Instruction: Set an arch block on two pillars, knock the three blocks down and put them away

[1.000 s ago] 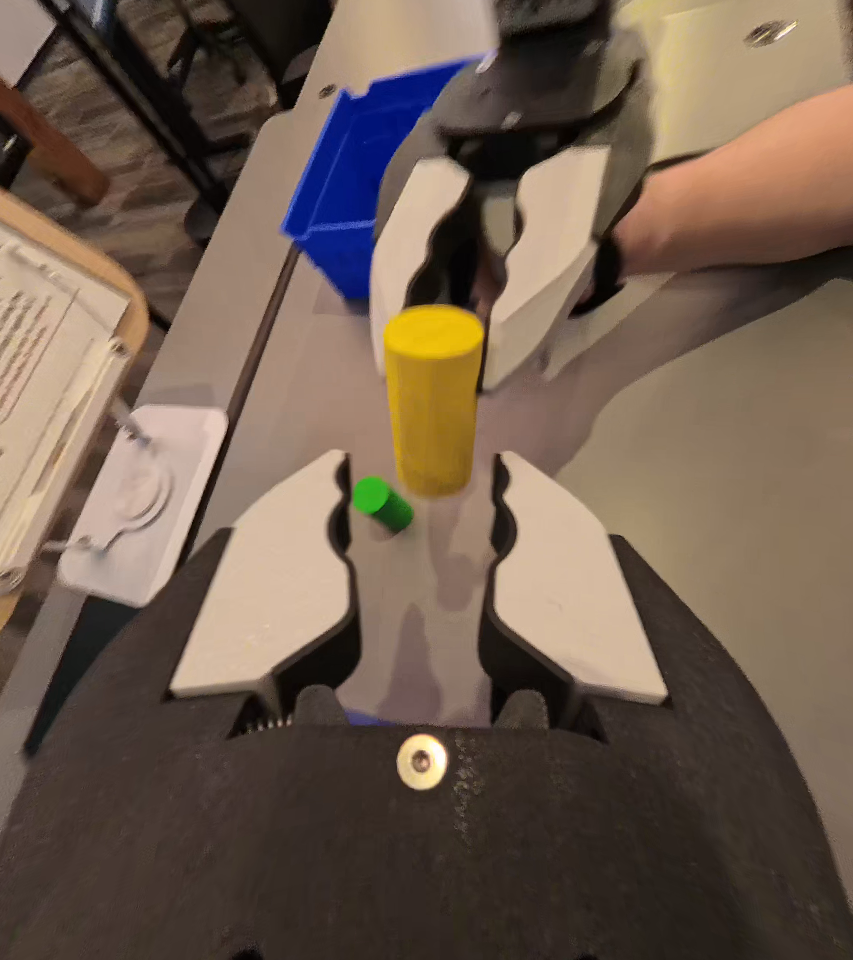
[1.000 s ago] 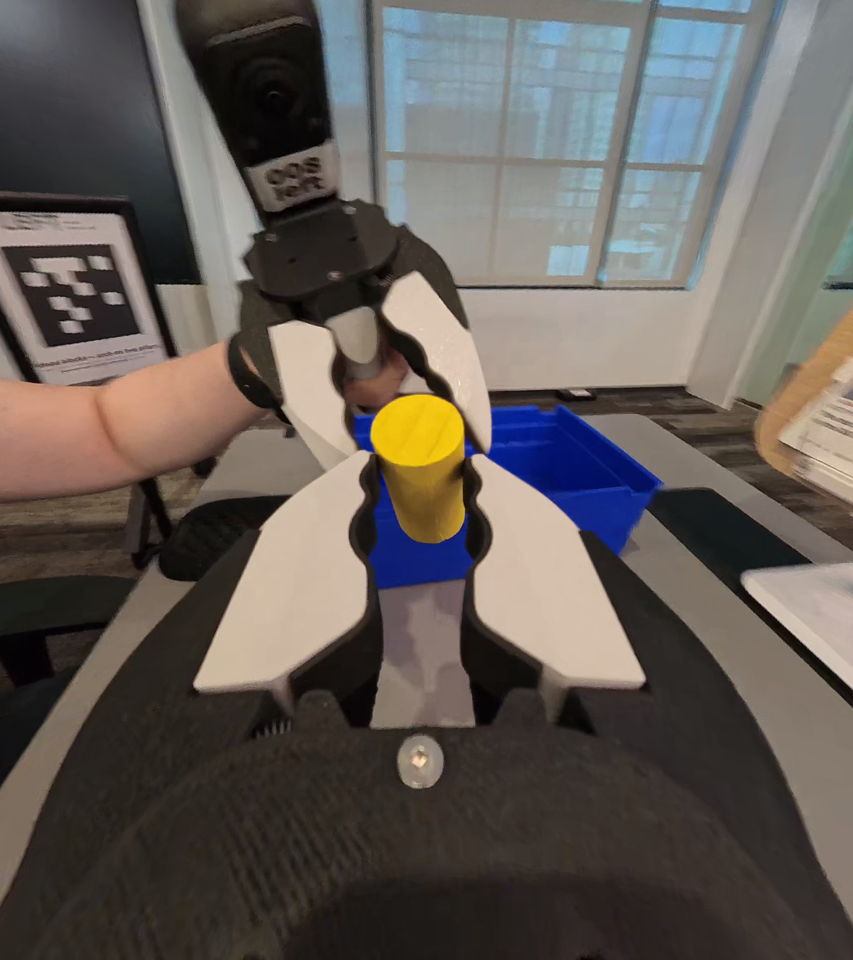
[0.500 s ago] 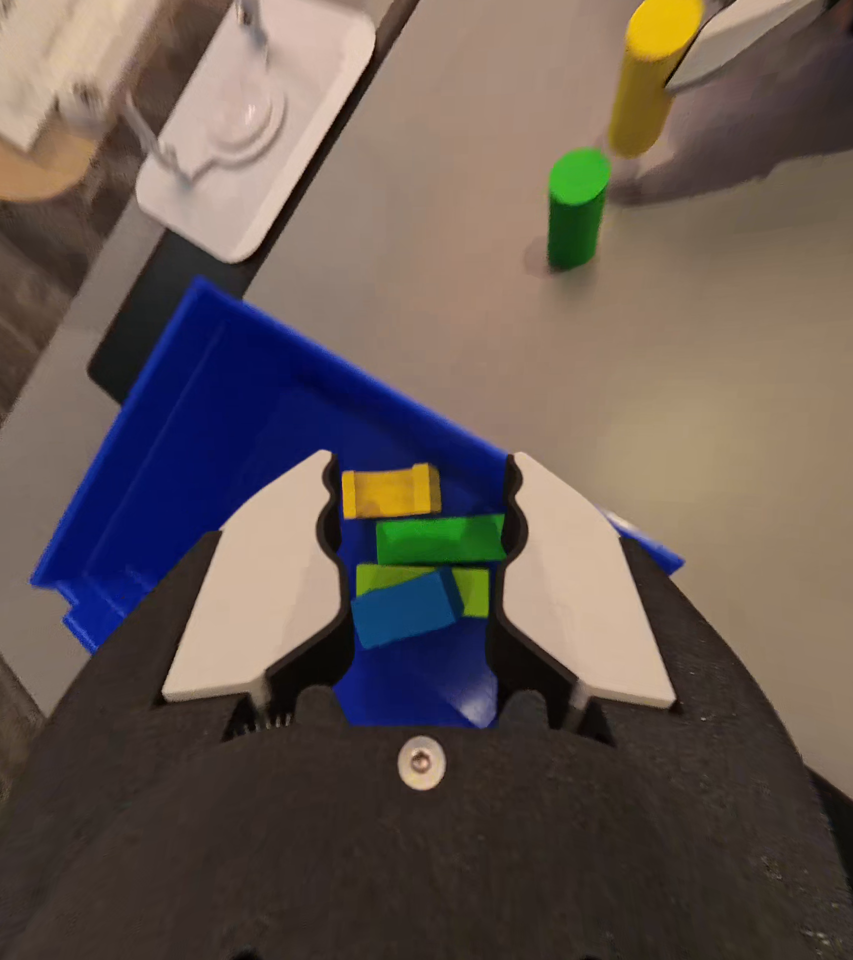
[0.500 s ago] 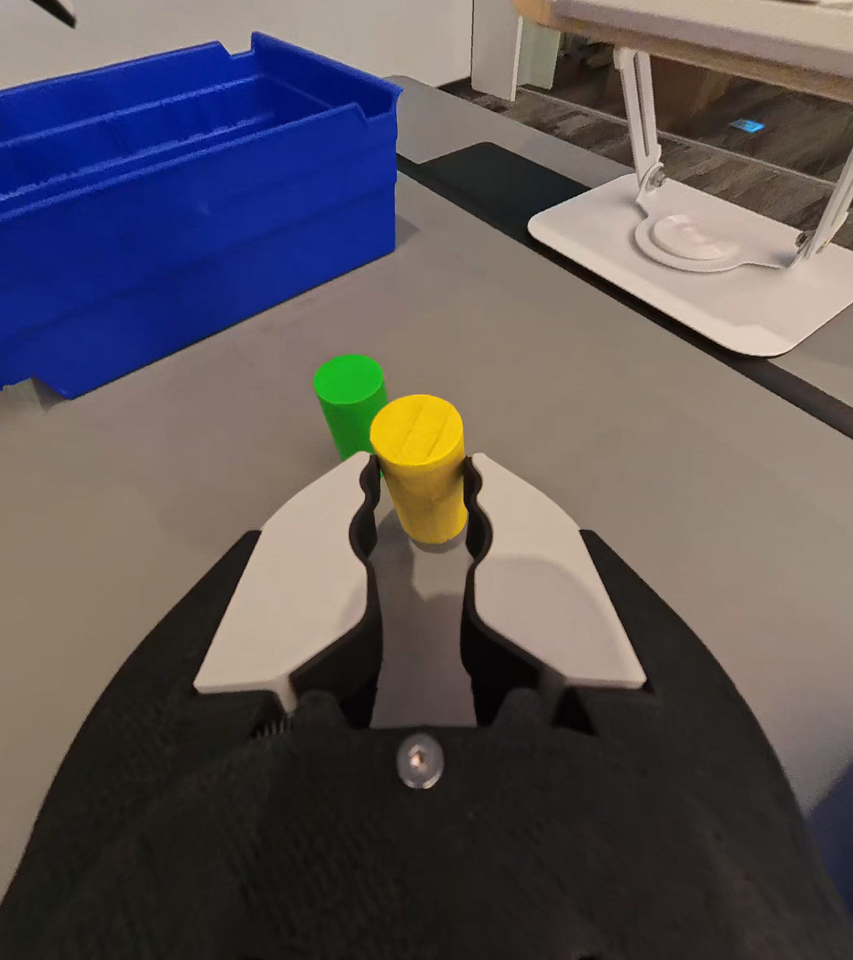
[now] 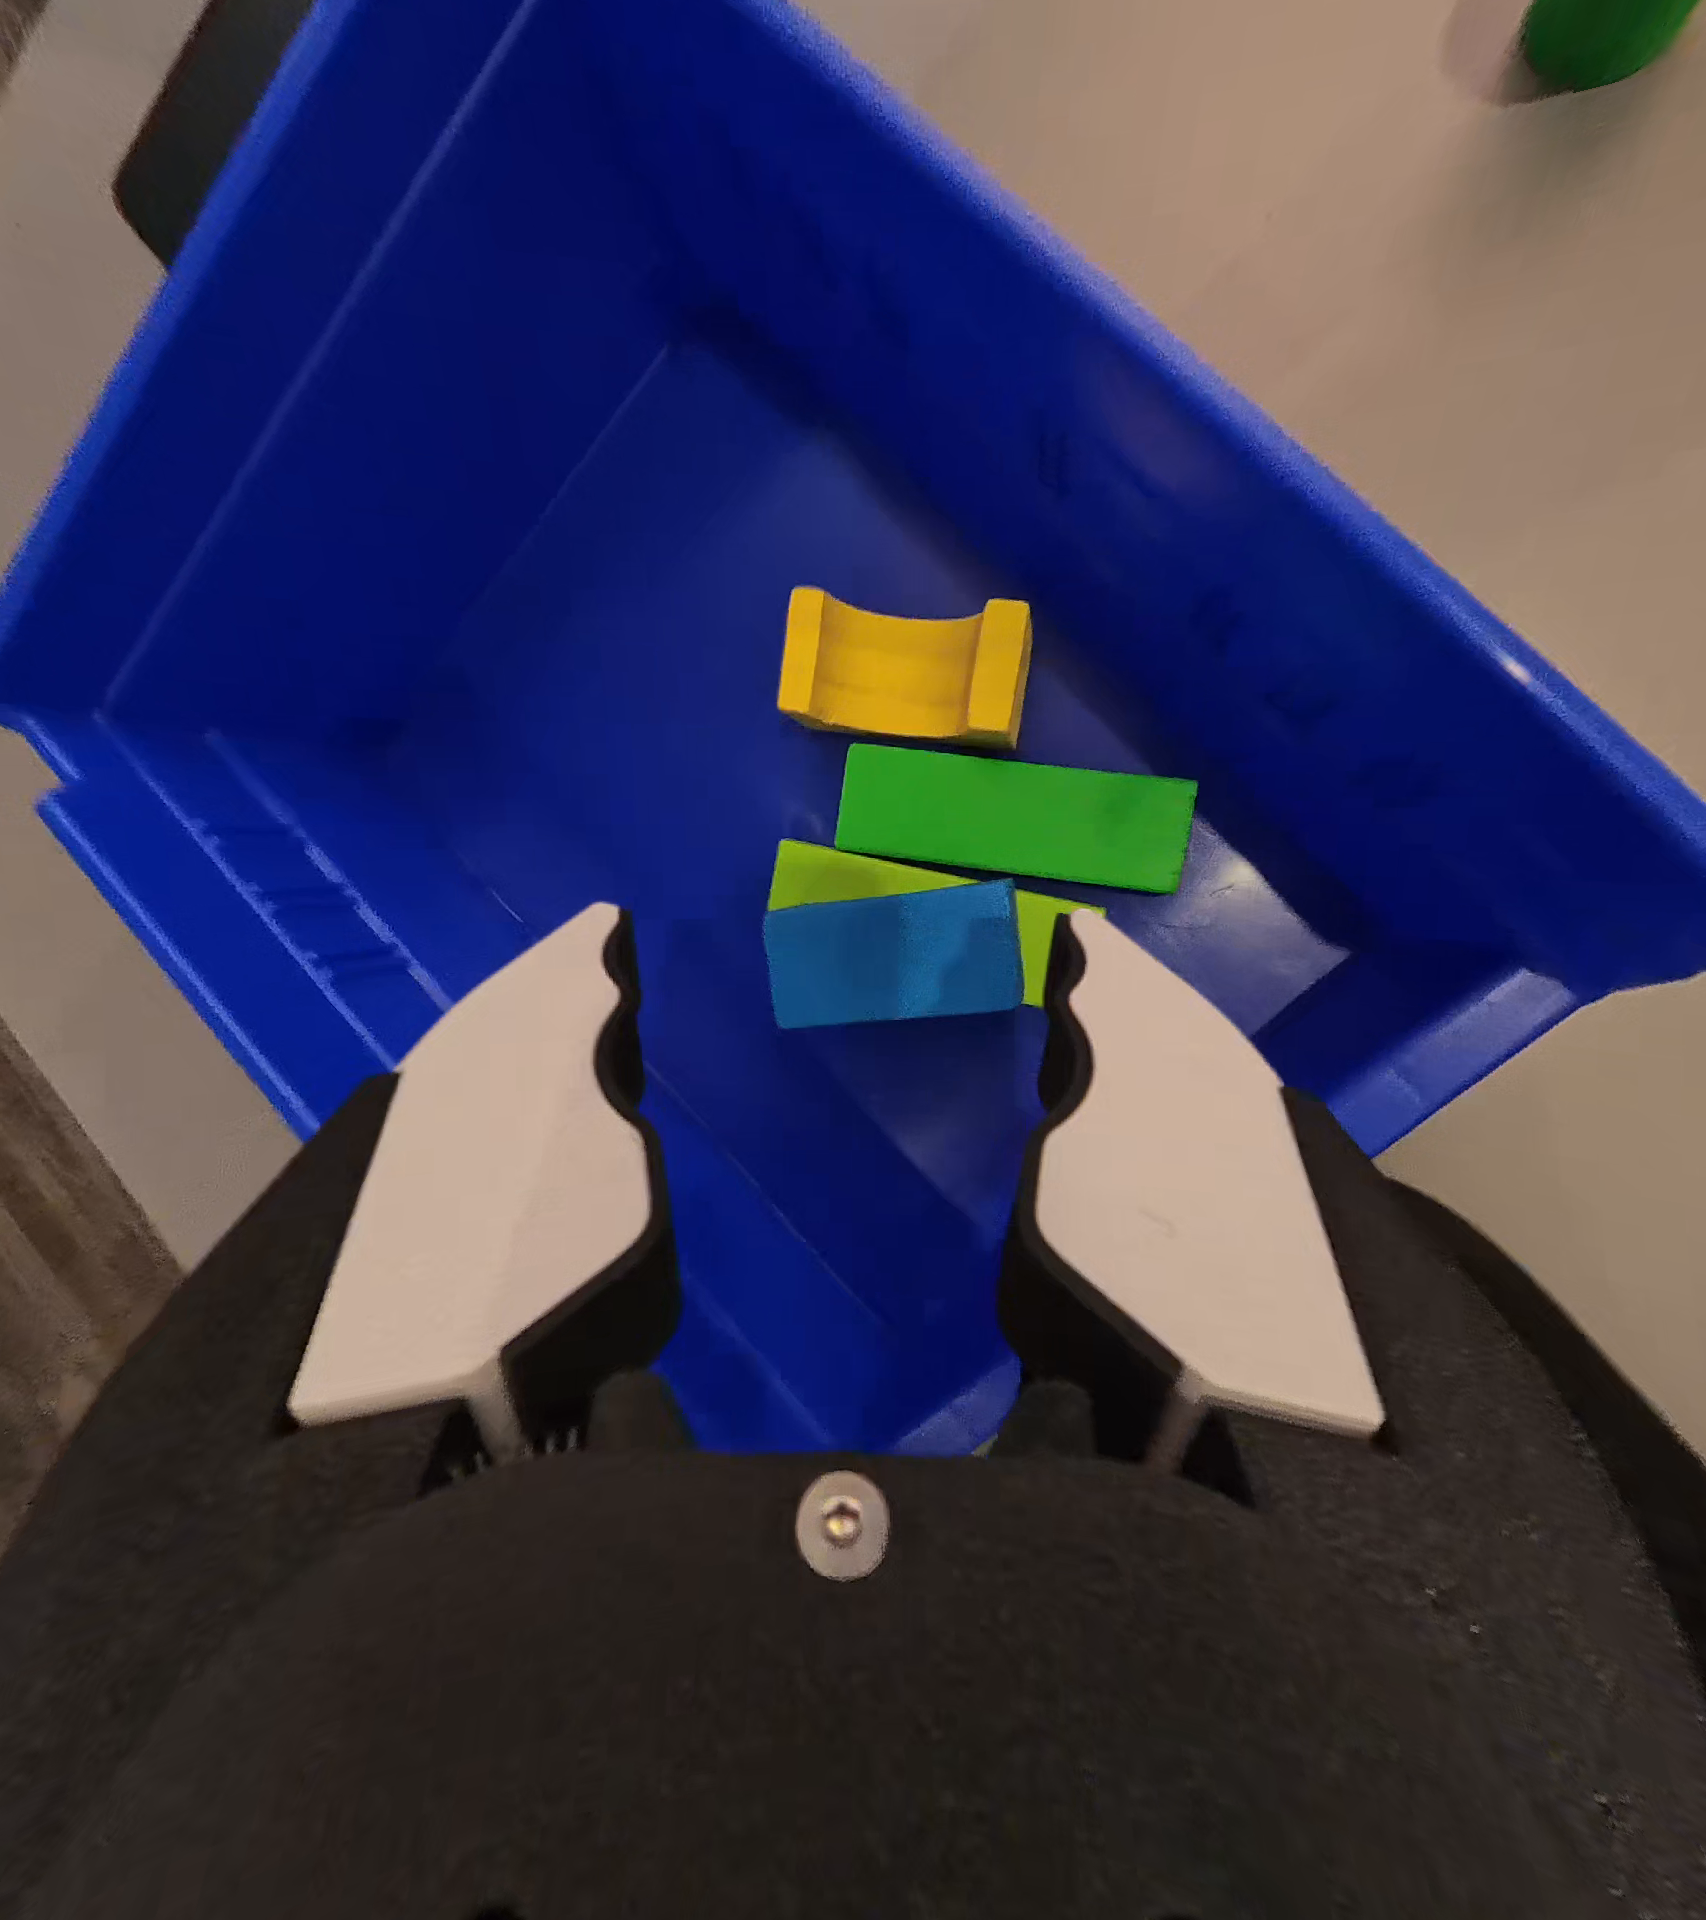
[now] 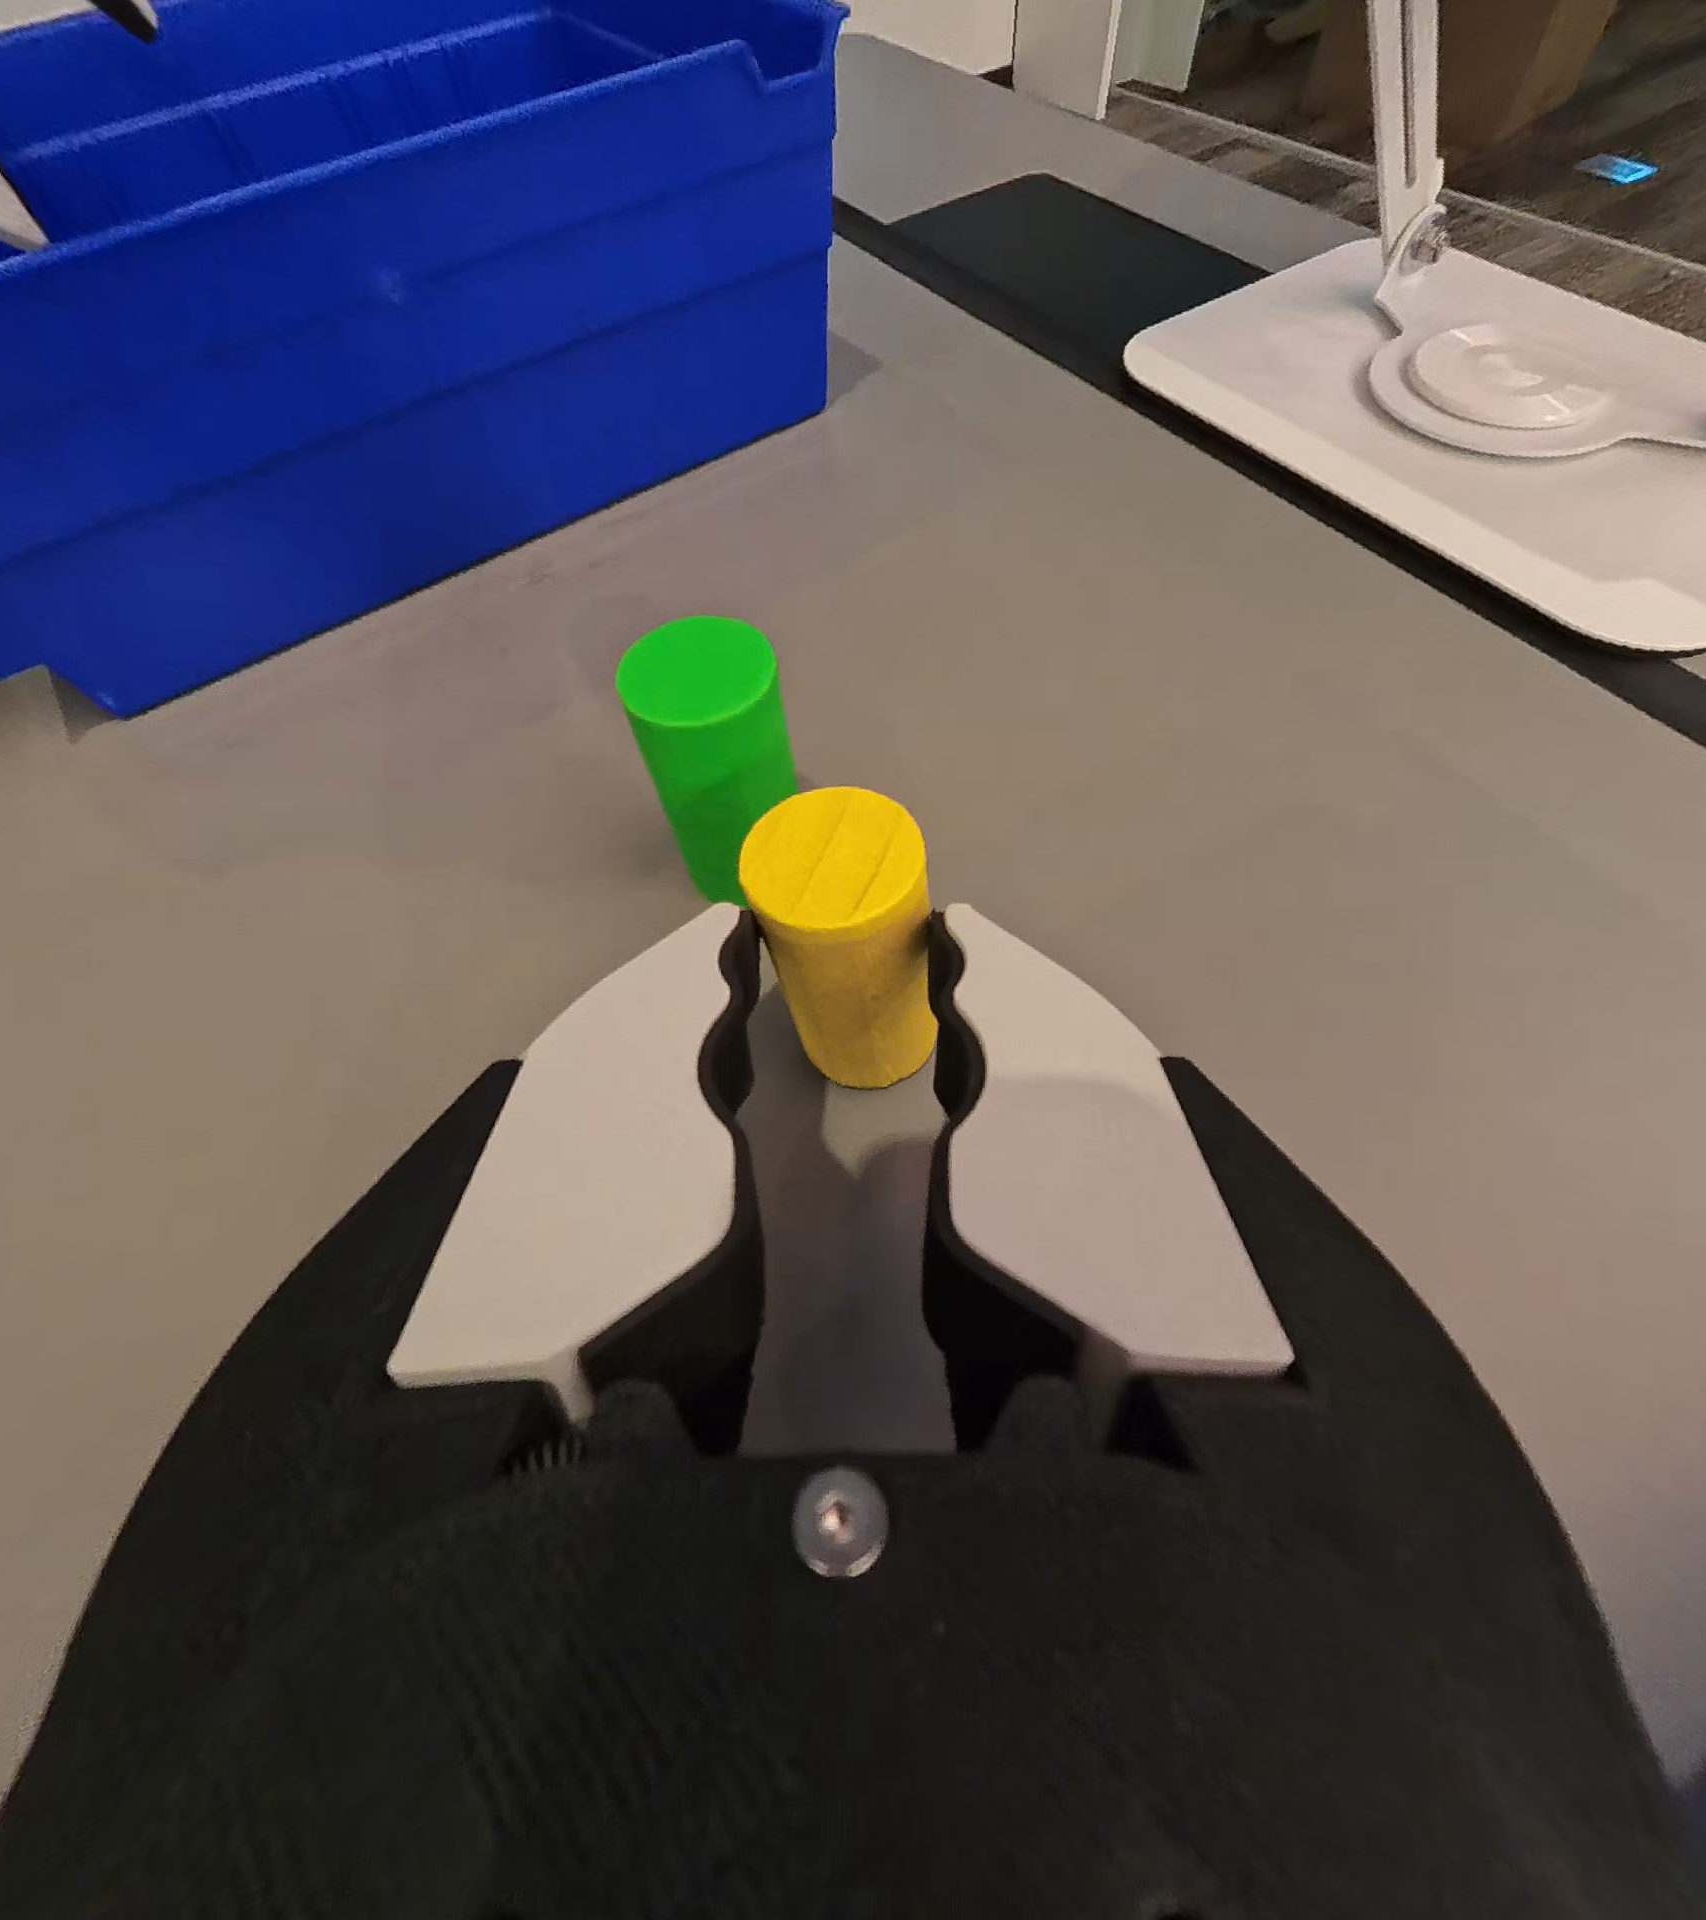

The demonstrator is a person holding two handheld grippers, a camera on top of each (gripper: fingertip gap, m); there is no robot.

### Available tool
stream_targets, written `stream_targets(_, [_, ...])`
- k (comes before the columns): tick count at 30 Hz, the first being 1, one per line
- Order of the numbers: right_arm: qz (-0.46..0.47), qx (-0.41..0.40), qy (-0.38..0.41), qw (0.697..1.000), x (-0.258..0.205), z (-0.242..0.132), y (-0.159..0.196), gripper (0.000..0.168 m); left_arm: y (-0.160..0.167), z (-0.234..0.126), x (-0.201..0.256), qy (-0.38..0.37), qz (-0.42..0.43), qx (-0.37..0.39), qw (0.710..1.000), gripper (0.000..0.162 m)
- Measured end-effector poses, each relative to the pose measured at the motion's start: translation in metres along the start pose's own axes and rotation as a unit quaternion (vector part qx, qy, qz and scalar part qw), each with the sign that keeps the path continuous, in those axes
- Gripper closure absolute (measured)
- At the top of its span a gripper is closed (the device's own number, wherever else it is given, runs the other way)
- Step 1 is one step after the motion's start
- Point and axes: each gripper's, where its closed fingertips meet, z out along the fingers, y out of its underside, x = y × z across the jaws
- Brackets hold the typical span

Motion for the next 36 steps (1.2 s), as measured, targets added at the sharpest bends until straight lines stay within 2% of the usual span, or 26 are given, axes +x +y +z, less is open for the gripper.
stream_targets(3, [0.003, -0.004, 0.003, 1.0, 0.0, 0.0, 0.001, 0.134, 0.013, 0.013, 0.012, 0.038, -0.038, -0.028, 0.998, 0.076])
stream_targets(6, [-0.003, -0.009, 0.018, 1.0, 0.001, 0.0, 0.001, 0.116, 0.03, 0.025, 0.012, 0.031, -0.043, -0.074, 0.996, 0.066])
stream_targets(14, [-0.026, 0.014, 0.032, 0.999, -0.003, -0.008, -0.013, 0.109, 0.042, 0.05, 0.008, 0.032, -0.071, -0.119, 0.99, 0.073])
stream_targets(19, [-0.035, 0.023, 0.036, 0.998, -0.002, -0.013, -0.018, 0.109, 0.043, 0.055, 0.012, 0.053, -0.088, -0.123, 0.987, 0.079])
stream_targets(21, [-0.034, 0.026, 0.035, 0.998, -0.002, -0.013, -0.019, 0.109, 0.047, 0.057, 0.011, 0.055, -0.084, -0.137, 0.985, 0.088])
stream_targets(24, [-0.032, 0.028, 0.031, 0.999, -0.004, -0.014, -0.02, 0.109, 0.049, 0.058, 0.011, 0.058, -0.086, -0.147, 0.984, 0.089])
stream_targets(29, [-0.041, 0.042, 0.035, 0.998, -0.007, -0.019, -0.029, 0.109, 0.04, 0.051, 0.005, 0.048, -0.072, -0.122, 0.989, 0.089])
stream_targets(33, [-0.042, 0.073, 0.031, 0.996, -0.011, -0.03, -0.045, 0.109, 0.018, 0.028, 0.016, 0.078, -0.046, -0.074, 0.993, 0.089])
stream_targets(36, [-0.051, 0.113, -0.031, 0.992, -0.033, -0.043, -0.066, 0.11, -0.005, 0.003, 0.04, 0.113, 0.025, -0.037, 0.993, 0.089])
